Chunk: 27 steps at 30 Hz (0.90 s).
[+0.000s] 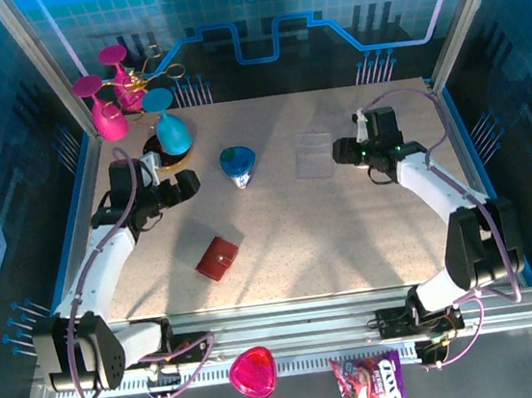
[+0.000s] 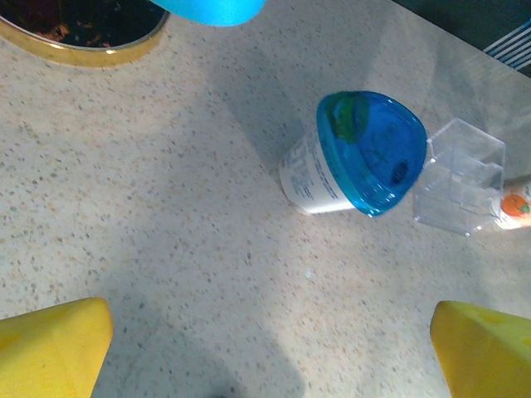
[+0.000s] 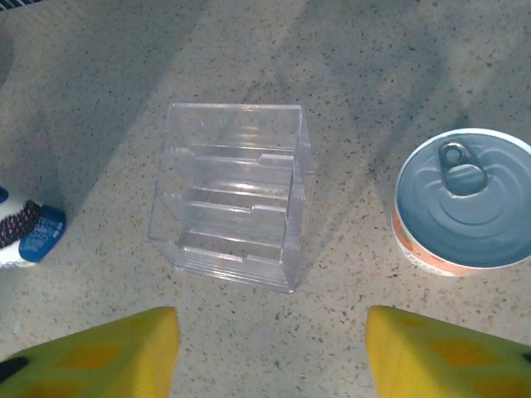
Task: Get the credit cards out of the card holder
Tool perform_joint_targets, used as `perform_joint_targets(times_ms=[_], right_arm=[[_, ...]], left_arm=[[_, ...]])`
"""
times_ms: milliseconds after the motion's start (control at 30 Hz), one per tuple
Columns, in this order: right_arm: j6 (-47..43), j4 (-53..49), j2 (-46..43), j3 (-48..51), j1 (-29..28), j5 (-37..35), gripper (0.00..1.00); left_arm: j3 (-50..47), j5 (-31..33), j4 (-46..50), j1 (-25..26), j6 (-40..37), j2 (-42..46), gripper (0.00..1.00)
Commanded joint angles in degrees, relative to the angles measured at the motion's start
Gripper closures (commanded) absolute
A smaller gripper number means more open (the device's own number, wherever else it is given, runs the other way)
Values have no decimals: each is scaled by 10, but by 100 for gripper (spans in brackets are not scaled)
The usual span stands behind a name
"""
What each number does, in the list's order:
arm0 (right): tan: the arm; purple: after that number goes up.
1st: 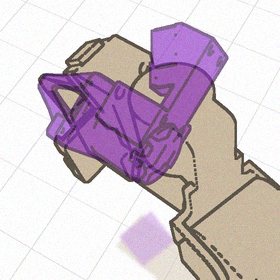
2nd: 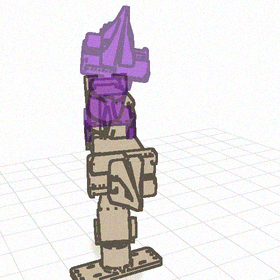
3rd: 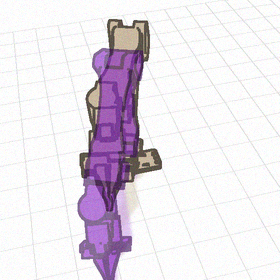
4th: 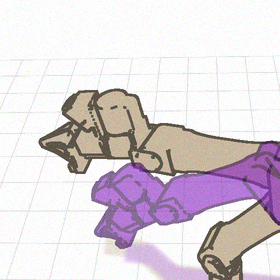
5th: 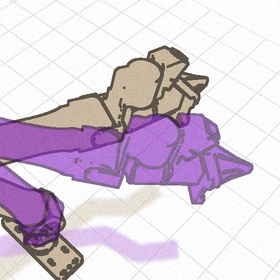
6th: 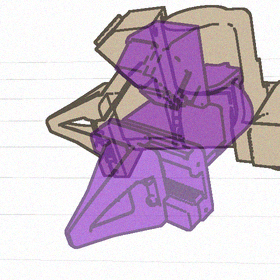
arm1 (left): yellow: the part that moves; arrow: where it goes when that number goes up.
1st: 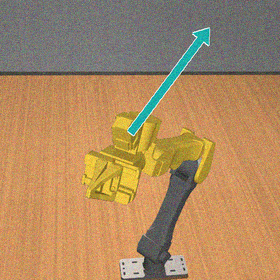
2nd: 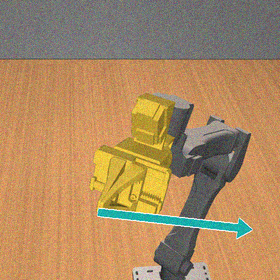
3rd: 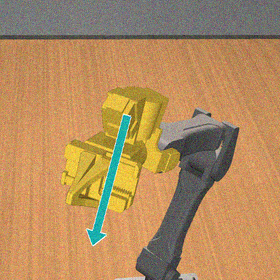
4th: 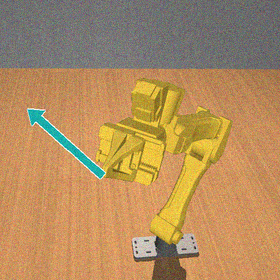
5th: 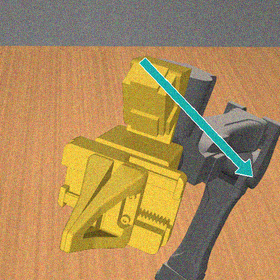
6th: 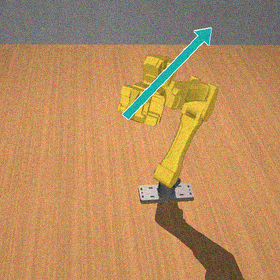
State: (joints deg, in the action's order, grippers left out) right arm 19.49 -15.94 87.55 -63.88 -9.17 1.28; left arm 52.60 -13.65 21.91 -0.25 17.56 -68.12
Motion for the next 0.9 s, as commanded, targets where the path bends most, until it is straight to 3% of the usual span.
perform_joint_targets(times_ms=[0, 433, 867], right_arm=[[23, -78, 45, -67, -7, -1, 44], [41, -200, 265, -315, -14, -38, 60], [52, -240, 386, -444, -18, -43, 71]], left_arm=[[33, -34, 103, 3, -33, 27, 1], [14, 4, 118, 3, -99, 79, 1], [-8, 6, 96, -4, -103, 95, 1]])
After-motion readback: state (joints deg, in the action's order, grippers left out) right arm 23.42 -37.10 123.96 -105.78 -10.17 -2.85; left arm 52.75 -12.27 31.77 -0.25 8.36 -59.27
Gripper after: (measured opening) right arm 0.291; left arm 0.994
